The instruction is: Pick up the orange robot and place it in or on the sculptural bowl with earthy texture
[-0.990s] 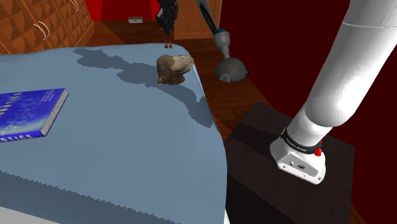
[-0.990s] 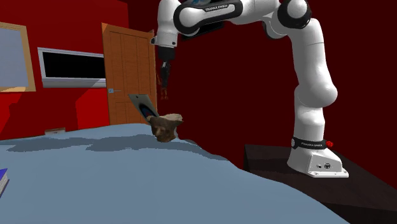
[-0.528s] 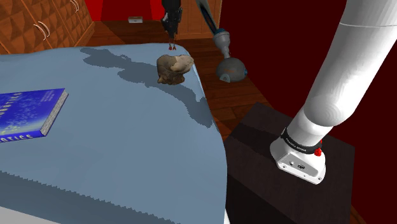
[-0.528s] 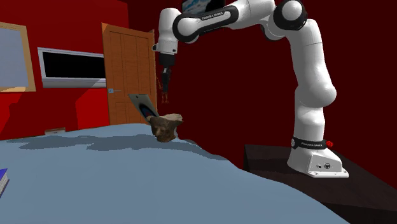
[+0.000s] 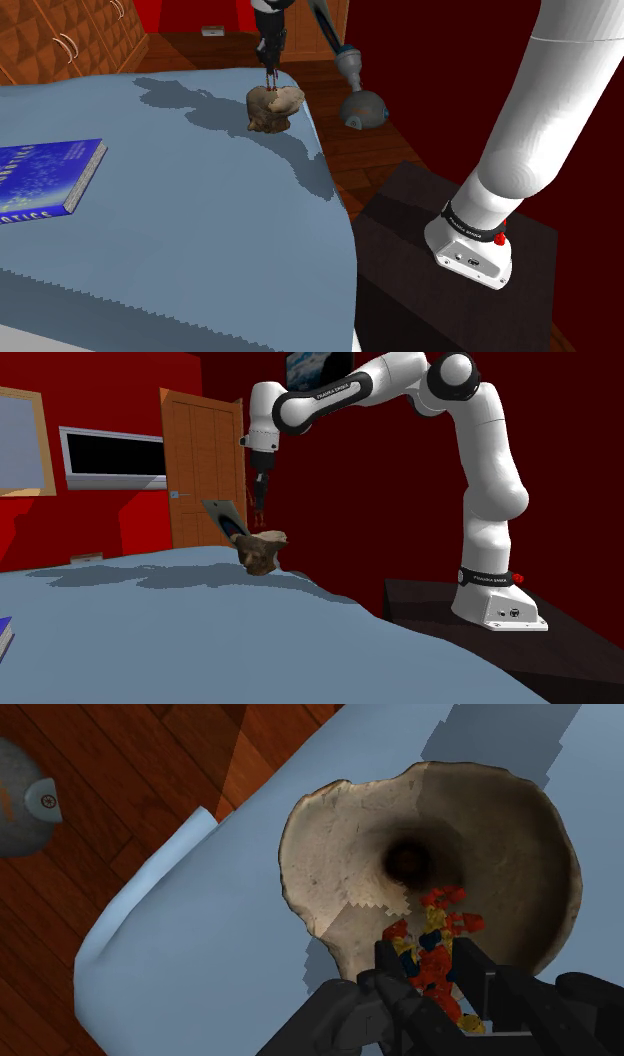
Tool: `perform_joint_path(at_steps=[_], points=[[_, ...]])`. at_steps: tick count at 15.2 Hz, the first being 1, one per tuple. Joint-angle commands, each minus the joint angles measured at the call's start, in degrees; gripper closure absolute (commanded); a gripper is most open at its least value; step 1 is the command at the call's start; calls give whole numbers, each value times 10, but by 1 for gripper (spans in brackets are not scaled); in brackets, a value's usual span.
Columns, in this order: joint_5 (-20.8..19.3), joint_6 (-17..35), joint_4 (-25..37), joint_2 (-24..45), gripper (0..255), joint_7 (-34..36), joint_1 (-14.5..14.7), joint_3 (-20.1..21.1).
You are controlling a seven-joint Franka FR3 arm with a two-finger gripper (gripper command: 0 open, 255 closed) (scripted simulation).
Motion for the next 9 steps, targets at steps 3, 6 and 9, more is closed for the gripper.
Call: perform_joint_path(at_steps=[3, 6, 9], points=[[-1, 8, -7, 1, 255, 1, 0, 0], [-1, 8, -7, 1, 255, 1, 0, 0], [-1, 8, -7, 1, 0, 1, 0, 0]])
